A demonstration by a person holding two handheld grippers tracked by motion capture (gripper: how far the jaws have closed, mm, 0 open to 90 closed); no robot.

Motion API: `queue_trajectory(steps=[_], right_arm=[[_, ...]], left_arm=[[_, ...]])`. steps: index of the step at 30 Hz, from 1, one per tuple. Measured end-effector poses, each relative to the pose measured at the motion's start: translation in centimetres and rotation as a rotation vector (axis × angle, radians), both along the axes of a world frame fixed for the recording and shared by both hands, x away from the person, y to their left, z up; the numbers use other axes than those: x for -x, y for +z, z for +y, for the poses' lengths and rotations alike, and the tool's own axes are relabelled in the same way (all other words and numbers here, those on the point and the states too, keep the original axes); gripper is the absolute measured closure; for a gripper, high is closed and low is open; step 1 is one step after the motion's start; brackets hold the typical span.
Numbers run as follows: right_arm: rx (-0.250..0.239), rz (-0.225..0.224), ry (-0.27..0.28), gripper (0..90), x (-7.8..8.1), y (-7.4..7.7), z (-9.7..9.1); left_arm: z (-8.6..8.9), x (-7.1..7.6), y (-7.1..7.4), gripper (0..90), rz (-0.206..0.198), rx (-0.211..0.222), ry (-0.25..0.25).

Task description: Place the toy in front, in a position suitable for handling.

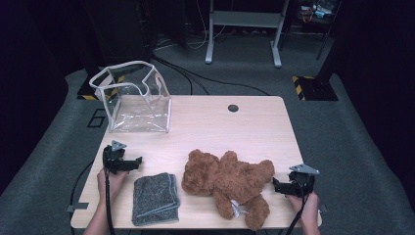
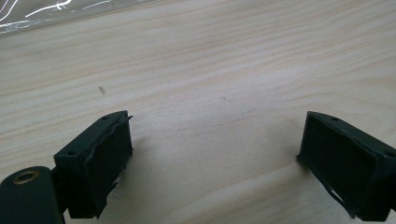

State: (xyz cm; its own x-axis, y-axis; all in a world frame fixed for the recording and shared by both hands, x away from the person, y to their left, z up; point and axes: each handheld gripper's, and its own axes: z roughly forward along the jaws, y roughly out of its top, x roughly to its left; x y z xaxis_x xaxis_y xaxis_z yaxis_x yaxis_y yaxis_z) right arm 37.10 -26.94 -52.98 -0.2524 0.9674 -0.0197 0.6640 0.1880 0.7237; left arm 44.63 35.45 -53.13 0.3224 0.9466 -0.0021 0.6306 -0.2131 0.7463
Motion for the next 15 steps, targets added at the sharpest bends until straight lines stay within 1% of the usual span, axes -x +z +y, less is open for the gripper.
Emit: queue_trajectory(steps=[1, 2, 4, 6, 8, 9, 10, 11, 12, 13, 14, 15], right_arm=[[0.004, 0.001, -0.001, 0.6, 0.0, 0.0, 0.0], [0.001, 0.014, -0.004, 0.5, 0.1, 0.1, 0.1], [0.005, 0.025, 0.006, 0.5, 0.2, 0.2, 0.1], [-0.022, 0.039, 0.007, 0.3, 0.5, 0.5, 0.1], [-0.056, 0.026, 0.006, 0.3, 1.2, 1.3, 0.0], [-0.08, 0.014, 0.015, 0.4, 1.5, 1.8, -0.2], [-0.106, 0.008, 0.011, 0.4, 1.8, 2.3, -0.1], [-0.115, -0.003, 0.016, 0.5, 2.1, 3.0, -0.1], [-0.115, -0.003, 0.016, 0.5, 2.1, 3.0, -0.1], [-0.125, -0.013, 0.022, 0.5, 2.3, 3.4, -0.1], [-0.159, -0.027, 0.036, 0.6, 3.0, 4.9, 0.3], [-0.169, -0.035, 0.045, 0.7, 3.2, 5.3, 0.5]], left_arm=[[0.0, 0.0, 0.0, 9.1, 0.0, -0.001, -0.001], [0.0, 0.0, 0.0, 9.3, 0.0, -0.001, -0.002], [0.0, 0.0, 0.0, 9.5, -0.001, -0.002, -0.003], [0.0, 0.0, 0.0, 9.9, -0.002, -0.002, -0.004], [0.0, 0.0, 0.0, 9.9, -0.002, -0.003, -0.004], [0.0, 0.0, 0.0, 9.9, -0.002, -0.003, -0.004], [0.0, 0.0, 0.0, 9.9, -0.002, -0.002, -0.004], [0.0, 0.0, 0.0, 9.9, -0.002, -0.003, -0.004], [0.0, 0.0, 0.0, 9.9, -0.002, -0.003, -0.004], [0.0, 0.0, 0.0, 9.9, -0.002, -0.003, -0.005], [0.0, 0.0, 0.0, 10.0, -0.002, -0.004, -0.005], [0.0, 0.0, 0.0, 10.1, -0.004, -0.003, -0.006]])
